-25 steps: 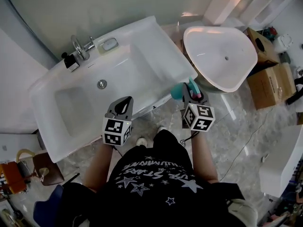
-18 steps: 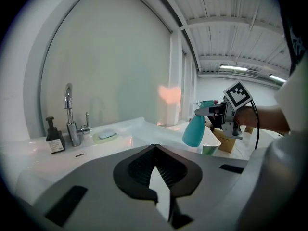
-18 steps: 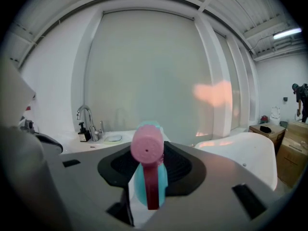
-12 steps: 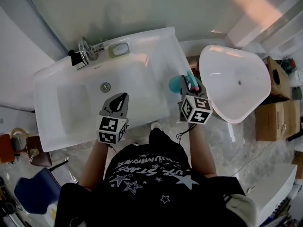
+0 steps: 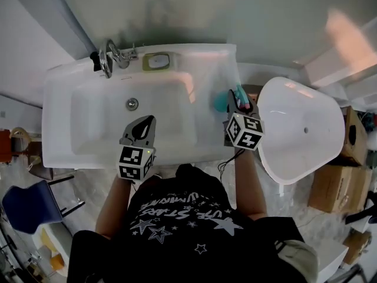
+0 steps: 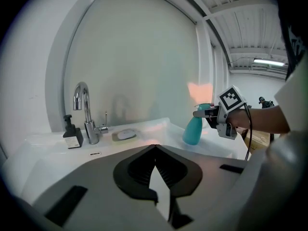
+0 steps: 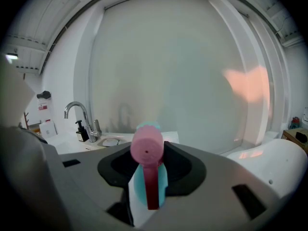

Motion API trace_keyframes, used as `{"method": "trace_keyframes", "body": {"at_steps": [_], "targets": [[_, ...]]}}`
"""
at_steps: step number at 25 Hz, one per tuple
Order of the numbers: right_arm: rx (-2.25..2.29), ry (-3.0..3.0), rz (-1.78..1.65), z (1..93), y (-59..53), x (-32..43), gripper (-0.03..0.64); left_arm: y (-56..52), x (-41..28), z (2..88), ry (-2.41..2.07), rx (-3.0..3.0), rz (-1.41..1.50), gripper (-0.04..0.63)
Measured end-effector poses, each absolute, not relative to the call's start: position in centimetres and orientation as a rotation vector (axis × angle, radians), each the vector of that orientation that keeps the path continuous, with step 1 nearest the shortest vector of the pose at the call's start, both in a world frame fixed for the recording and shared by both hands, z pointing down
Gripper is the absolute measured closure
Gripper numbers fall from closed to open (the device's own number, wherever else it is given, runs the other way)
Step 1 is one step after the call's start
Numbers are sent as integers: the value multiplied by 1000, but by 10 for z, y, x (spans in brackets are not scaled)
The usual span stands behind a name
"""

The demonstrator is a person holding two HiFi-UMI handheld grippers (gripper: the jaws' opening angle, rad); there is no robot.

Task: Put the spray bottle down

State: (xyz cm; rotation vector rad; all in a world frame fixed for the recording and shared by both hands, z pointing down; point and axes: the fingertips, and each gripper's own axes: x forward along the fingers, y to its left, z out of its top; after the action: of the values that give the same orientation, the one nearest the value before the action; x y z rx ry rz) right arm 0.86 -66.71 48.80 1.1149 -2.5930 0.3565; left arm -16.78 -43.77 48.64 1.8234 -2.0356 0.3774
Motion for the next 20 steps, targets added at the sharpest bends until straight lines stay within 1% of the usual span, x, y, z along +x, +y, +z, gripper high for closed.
{"method": "trace_keyframes", "body": {"at_steps": [9, 20], "targets": [[1012, -2588, 350, 509, -705, -17, 459, -453, -170, 497, -2078, 1726, 375, 580], [981, -2583, 264, 514, -711, -27, 459, -452, -171, 502, -2098, 1681, 364, 580]]}}
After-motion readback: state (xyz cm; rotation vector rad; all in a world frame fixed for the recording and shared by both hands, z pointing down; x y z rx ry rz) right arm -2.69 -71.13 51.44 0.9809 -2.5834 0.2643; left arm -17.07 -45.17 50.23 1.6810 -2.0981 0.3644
